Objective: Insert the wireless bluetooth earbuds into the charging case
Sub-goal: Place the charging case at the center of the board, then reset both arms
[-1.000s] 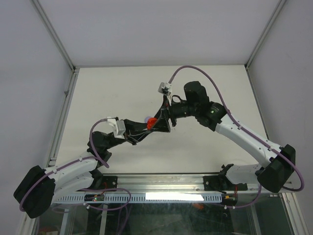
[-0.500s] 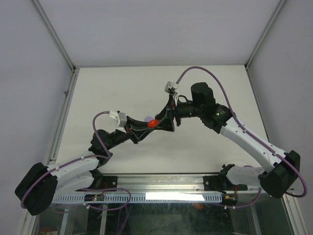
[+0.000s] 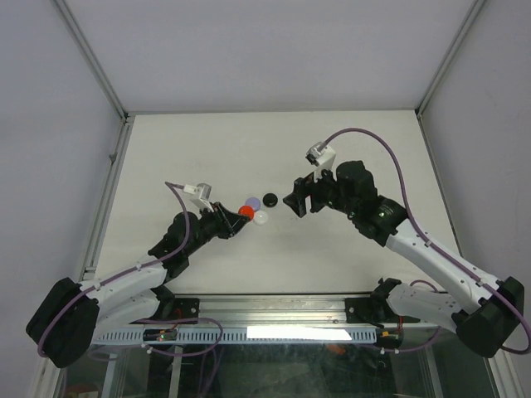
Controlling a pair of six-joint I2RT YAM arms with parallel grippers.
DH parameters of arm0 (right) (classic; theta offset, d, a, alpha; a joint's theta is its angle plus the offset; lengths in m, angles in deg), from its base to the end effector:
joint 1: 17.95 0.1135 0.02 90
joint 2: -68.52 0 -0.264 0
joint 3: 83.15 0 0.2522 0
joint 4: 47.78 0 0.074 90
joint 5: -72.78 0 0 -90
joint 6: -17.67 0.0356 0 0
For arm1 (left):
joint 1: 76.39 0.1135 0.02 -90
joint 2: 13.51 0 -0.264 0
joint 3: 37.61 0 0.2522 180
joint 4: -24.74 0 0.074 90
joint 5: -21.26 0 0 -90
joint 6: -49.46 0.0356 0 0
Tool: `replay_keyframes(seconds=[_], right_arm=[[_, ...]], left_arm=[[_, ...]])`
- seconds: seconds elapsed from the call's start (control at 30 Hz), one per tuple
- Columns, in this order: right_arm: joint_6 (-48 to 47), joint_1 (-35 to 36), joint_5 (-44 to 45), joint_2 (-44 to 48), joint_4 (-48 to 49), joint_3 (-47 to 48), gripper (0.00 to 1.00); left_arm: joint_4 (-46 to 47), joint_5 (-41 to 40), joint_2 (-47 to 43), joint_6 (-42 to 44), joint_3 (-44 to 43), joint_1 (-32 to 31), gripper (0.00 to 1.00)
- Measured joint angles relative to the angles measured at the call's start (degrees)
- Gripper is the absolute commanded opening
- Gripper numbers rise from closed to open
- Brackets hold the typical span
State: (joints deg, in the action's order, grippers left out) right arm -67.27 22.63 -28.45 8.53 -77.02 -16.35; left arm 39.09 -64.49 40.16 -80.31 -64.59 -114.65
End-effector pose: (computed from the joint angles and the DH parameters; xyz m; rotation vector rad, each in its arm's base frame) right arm 0.1771 0.1608 0.3305 -0.7424 1.8825 0.7070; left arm 0.1522 -0.1234 0.1895 0.0319 1.9094 -1.0222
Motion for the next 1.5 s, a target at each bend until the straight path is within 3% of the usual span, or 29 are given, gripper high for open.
replay_keyframes(seconds=[0.27,0.5,0.9,1.13,1.17,1.2,1.5], right_arm=[[0.0,0.0,9.9,5.6,0.4,-4.8,0.74],[0.0,0.0,13.0,8.0,0.4,-5.6,0.74],[-0.1,0.0,15.0,10.6,0.1,-6.1,0.75],[0.0,0.0,21.2,12.3,-2.8,-6.1,0.80],[0.0,0.0,22.4,12.7,-3.3,-6.1,0.81],[0.0,0.0,23.8,13.3,-3.8,-6.1,0.82],[0.5,0.0,33.4,16.7,-8.0,-6.1,0.90]], left_arm=[[-3.8,-0.6,13.6,-8.7,-0.9,6.6,0.03],[-4.5,1.4,26.4,-12.5,-5.9,7.6,0.13],[-3.0,2.3,33.0,-14.6,-11.4,7.6,0.55],[-13.0,-1.4,23.2,-11.8,-11.3,8.0,0.72],[-15.1,-2.4,20.6,-11.3,-11.3,8.1,0.90],[-17.1,-3.2,17.6,-10.4,-11.3,8.4,0.98],[-35.7,-12.8,-4.2,-3.0,-14.3,8.8,0.99]])
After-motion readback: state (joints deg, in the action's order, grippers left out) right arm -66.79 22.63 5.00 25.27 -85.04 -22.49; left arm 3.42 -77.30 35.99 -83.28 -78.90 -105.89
